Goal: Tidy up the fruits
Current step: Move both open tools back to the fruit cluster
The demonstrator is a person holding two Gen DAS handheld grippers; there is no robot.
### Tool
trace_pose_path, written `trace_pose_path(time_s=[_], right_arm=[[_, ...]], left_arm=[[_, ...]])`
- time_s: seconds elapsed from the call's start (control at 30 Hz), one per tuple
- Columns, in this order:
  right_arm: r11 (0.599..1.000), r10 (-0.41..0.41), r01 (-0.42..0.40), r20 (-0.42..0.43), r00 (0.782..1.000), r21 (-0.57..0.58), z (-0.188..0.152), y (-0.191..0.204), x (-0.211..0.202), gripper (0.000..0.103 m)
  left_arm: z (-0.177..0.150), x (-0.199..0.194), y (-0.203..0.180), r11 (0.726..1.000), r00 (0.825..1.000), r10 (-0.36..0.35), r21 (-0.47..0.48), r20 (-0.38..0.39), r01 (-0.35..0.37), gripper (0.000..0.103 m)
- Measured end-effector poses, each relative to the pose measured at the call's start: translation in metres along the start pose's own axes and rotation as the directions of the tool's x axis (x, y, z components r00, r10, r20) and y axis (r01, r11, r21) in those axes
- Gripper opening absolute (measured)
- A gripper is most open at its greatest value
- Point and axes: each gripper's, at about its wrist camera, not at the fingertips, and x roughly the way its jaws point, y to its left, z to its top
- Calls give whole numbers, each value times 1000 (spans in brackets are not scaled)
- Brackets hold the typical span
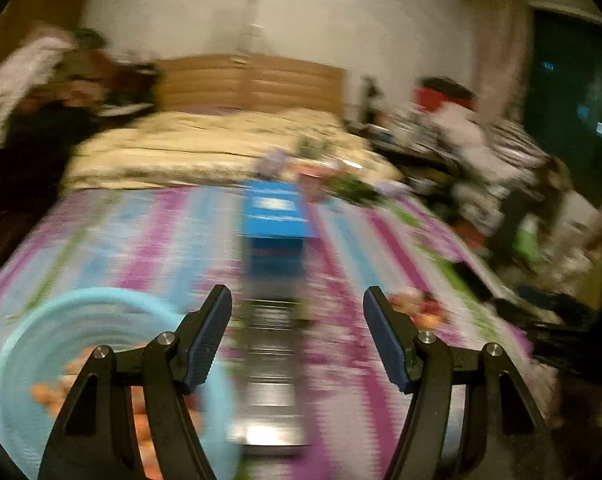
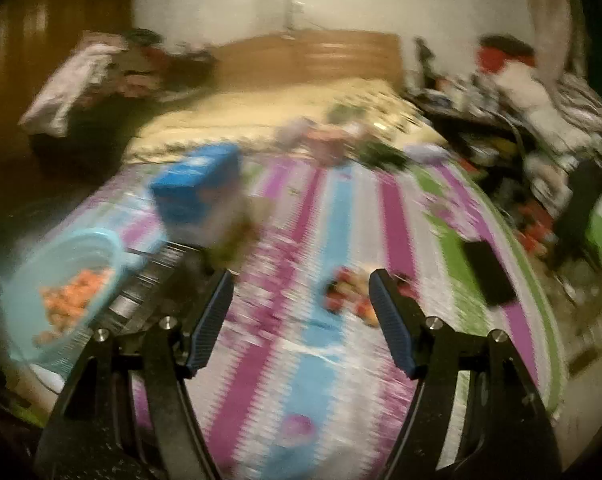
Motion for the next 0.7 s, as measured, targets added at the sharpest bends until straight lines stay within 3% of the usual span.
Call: trace_pose_path(time_s=[0.03,0.1,0.2,0.27,0.4,0.47,0.57,0.7], right_arm=[[1000,-13,13,-13,1000,22,-4,-13,1,71],[998,-35,37,-29,999,59,-9,-34,5,71],[993,-53,57,-39,998,104,-14,-64,9,71],[991,-59,64,-49,997,120,-16,-80,14,71],[988,-50,60,-74,996,139,-25,-106,24,71],[989,-44,56,-93,995,140,-30,-119,31,71],[987,-39,58,-124,991,149,-36,-133,44,71],[983,-29,56,-152,988,173,-44,-146,56,71]], left_arm=[[-2,14,-23,998,998,-65,20,-26,65,70],[-6,33,-50,990,990,-129,46,-54,131,70],[-18,83,-86,970,963,-233,40,-136,241,70],[-27,113,-98,961,947,-265,25,-183,274,67],[-54,180,-107,959,917,-279,-25,-286,284,40],[-65,211,-112,961,906,-270,-35,-326,274,32],[-74,245,-115,962,894,-265,-40,-361,269,27],[-85,275,-125,969,893,-231,-10,-387,246,27]])
